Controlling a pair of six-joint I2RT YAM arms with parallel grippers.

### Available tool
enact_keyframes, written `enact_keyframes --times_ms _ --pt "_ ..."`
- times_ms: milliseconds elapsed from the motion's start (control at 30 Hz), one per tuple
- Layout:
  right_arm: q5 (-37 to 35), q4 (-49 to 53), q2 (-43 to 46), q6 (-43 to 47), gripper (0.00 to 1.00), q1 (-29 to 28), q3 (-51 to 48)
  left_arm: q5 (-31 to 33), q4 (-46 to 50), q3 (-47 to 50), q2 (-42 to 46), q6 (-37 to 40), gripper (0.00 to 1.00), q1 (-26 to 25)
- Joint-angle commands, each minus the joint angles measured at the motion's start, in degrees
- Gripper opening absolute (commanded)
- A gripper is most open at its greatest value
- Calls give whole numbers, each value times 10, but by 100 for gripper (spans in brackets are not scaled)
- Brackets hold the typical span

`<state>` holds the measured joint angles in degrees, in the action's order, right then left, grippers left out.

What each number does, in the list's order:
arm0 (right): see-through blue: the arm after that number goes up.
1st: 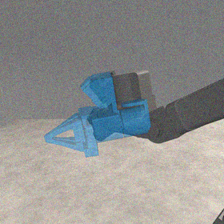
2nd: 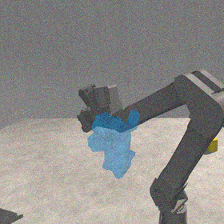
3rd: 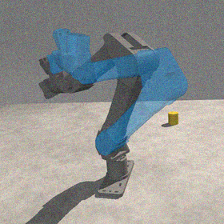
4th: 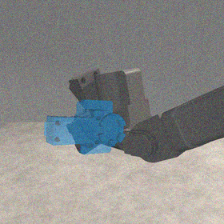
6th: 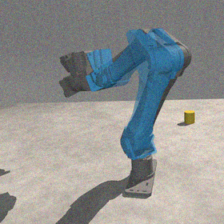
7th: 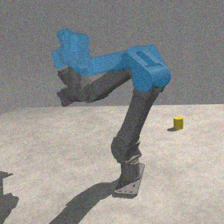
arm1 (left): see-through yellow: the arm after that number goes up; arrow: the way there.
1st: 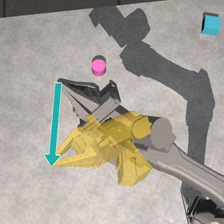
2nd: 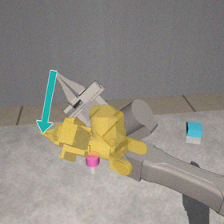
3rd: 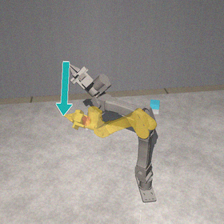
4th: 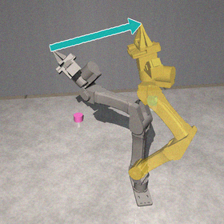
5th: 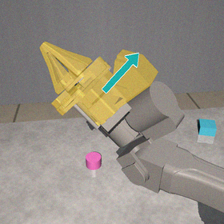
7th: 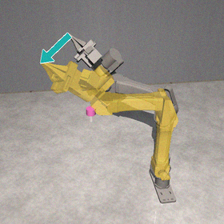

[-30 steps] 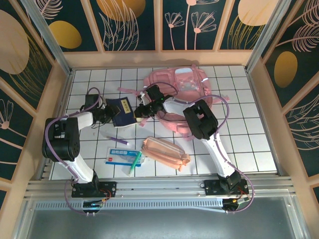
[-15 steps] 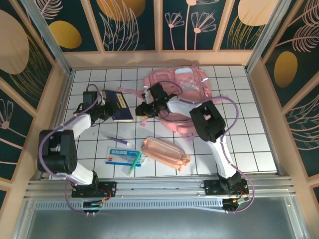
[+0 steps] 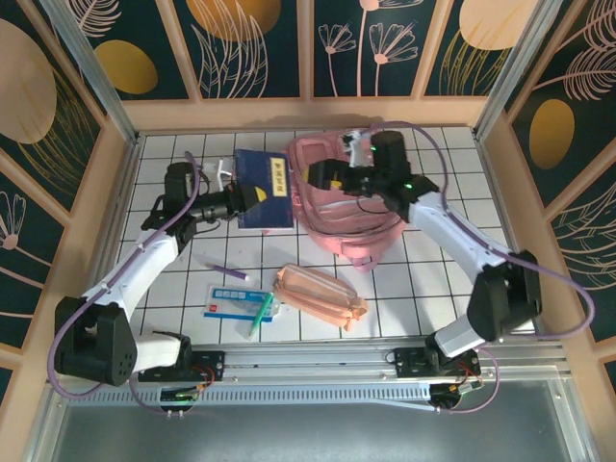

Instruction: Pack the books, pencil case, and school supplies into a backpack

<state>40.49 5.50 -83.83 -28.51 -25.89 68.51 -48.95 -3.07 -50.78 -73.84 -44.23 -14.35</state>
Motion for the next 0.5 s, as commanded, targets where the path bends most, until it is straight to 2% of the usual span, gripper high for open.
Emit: enact_keyframes --times_ms 0,133,300,400,467 --pt "144 -43 37 -1 97 7 -53 -91 -99 -7 -2 -37 0 -44" --pt "170 -74 70 -31 94 24 -101 -110 -166 -20 -15 -69 0 -96" --pt "257 -229 101 -142 84 36 -159 -125 -334 -6 -35 -173 0 -138" --pt "287 -369 118 -244 59 38 -189 -115 -291 -28 -55 -150 0 -157" --pt "287 -449 129 -305 34 44 -202 -103 -303 -25 -62 -154 0 -163"
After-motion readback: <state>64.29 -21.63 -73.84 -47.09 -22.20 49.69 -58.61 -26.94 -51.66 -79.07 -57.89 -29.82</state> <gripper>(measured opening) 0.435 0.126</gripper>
